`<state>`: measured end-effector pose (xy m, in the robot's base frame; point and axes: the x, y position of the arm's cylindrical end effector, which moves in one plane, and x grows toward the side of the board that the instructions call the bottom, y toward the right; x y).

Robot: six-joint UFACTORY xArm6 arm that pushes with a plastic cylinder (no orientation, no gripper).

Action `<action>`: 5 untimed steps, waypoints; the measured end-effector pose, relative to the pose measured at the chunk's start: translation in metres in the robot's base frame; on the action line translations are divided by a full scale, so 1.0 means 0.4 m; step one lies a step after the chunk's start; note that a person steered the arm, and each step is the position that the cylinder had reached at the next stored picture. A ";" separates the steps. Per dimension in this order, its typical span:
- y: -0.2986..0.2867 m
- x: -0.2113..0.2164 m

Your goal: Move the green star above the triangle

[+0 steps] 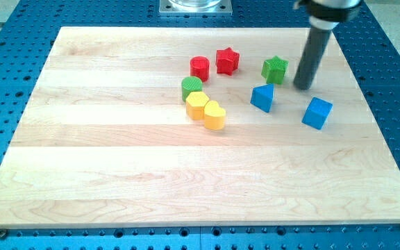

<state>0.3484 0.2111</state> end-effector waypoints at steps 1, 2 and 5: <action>-0.006 -0.075; -0.125 -0.098; -0.205 -0.219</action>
<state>0.2609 0.1291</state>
